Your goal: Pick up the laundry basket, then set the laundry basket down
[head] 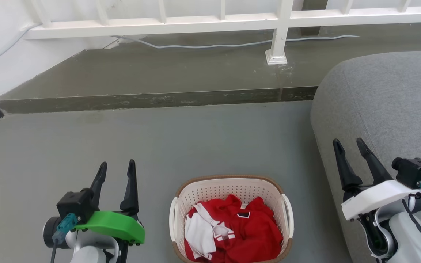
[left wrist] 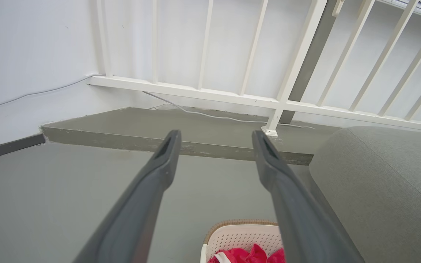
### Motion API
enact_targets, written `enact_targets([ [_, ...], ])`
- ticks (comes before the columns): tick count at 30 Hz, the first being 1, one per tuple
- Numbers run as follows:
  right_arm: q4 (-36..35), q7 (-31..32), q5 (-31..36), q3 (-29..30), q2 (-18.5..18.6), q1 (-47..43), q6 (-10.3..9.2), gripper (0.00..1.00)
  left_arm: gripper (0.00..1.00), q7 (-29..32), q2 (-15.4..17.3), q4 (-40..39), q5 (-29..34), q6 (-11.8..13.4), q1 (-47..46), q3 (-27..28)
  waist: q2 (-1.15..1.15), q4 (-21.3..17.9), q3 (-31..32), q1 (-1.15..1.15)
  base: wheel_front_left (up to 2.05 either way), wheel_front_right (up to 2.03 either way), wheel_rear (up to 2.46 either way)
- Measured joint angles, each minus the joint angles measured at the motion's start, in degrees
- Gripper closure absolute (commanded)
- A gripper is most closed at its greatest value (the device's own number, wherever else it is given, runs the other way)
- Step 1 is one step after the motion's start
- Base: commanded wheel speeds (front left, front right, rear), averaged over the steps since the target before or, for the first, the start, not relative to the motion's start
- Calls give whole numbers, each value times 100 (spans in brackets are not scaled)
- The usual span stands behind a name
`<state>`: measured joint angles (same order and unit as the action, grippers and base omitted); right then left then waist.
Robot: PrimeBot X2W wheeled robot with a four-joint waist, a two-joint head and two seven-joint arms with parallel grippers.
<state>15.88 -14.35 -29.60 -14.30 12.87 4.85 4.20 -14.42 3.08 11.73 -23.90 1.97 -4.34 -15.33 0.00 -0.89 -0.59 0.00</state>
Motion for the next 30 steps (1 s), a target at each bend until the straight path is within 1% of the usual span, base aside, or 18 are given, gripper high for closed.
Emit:
enact_targets([
  [19, -20, 0, 269, 234, -166, -168, 86, 0, 0, 0, -32, -110, 100, -97, 143, 100, 0, 12, -22, 0, 0, 0, 0],
  [21, -20, 0, 298, 253, -181, -185, 127, 0, 0, 0, -32, -110, 100, -122, 144, 114, 0, 12, -22, 0, 0, 0, 0],
  [26, -21, 0, 338, 301, -226, -187, 135, 0, 0, 0, -35, -102, 99, -185, 148, 125, 0, 9, -23, 0, 0, 0, 0],
  [27, -22, 0, 352, 311, -233, -188, 135, 100, 100, 0, -35, -100, 90, -224, 149, 113, 0, 7, -23, 0, 0, 0, 0],
  [30, 115, 3, 352, 289, -298, -250, 129, 100, 100, 12, -52, 55, 88, -246, 176, 64, 0, 6, -22, 0, 0, 0, 0],
])
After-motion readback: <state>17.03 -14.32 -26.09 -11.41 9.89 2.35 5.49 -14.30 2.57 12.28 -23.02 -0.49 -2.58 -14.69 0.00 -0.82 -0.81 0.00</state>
